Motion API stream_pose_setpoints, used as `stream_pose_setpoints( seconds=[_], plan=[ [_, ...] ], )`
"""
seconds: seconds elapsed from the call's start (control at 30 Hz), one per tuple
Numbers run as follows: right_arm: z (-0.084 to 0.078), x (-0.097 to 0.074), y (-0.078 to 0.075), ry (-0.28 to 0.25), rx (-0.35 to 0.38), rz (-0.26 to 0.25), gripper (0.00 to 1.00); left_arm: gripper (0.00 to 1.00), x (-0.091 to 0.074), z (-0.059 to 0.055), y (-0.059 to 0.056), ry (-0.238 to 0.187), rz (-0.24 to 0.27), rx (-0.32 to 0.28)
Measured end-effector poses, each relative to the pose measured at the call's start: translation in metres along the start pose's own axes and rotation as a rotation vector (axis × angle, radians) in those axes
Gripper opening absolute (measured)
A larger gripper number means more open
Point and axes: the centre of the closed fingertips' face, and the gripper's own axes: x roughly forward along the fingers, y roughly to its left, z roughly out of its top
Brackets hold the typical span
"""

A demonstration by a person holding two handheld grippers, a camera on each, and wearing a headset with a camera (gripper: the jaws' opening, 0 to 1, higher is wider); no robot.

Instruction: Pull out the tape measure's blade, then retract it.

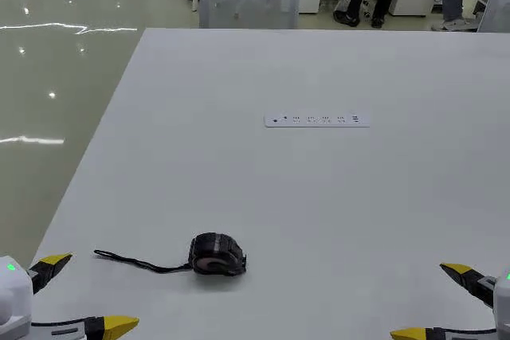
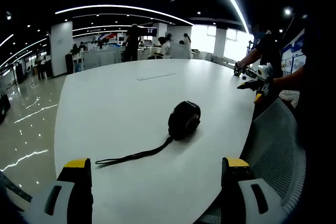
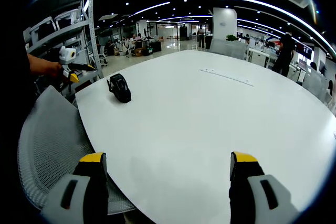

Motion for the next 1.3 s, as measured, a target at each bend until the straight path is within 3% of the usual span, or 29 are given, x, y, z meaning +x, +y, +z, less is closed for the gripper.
stream_pose_setpoints(
  seconds=[0.3,0.37,0.47,0.5,0.57,0.67,0.8,1.07,1.13,1.23,1.3],
  plan=[
    [0.012,0.013,0.006,0.02,-0.038,0.053,1.0,1.0,0.022,0.002,-0.002,0.105,-0.088,0.081],
    [0.014,0.018,0.01,0.02,-0.041,0.07,1.0,1.0,0.027,0.002,-0.008,0.122,-0.146,0.089],
    [0.02,0.023,0.014,0.006,-0.074,0.08,1.0,1.0,0.033,-0.002,-0.009,0.178,-0.178,0.142],
    [0.018,0.027,0.015,0.028,-0.062,0.085,1.0,1.0,0.036,-0.001,-0.009,0.186,-0.192,0.159],
    [0.015,0.032,0.018,0.064,-0.032,0.098,1.0,1.0,0.041,0.005,-0.01,0.184,-0.206,0.185],
    [0.026,0.038,0.027,0.04,-0.049,0.132,0.99,1.0,0.048,0.018,-0.01,0.164,-0.228,0.229],
    [0.033,0.05,0.034,0.036,-0.082,0.167,0.99,1.0,0.056,0.027,-0.018,0.218,-0.275,0.258],
    [0.056,0.078,0.057,0.011,-0.104,0.254,0.98,1.0,0.08,0.057,-0.04,0.249,-0.381,0.432],
    [0.059,0.082,0.061,0.01,-0.115,0.269,0.98,1.0,0.084,0.06,-0.044,0.259,-0.4,0.456],
    [0.065,0.094,0.073,0.008,-0.163,0.318,0.98,1.0,0.094,0.068,-0.054,0.287,-0.447,0.562],
    [0.067,0.1,0.078,0.012,-0.187,0.336,0.97,0.99,0.098,0.068,-0.057,0.312,-0.468,0.601]
  ],
)
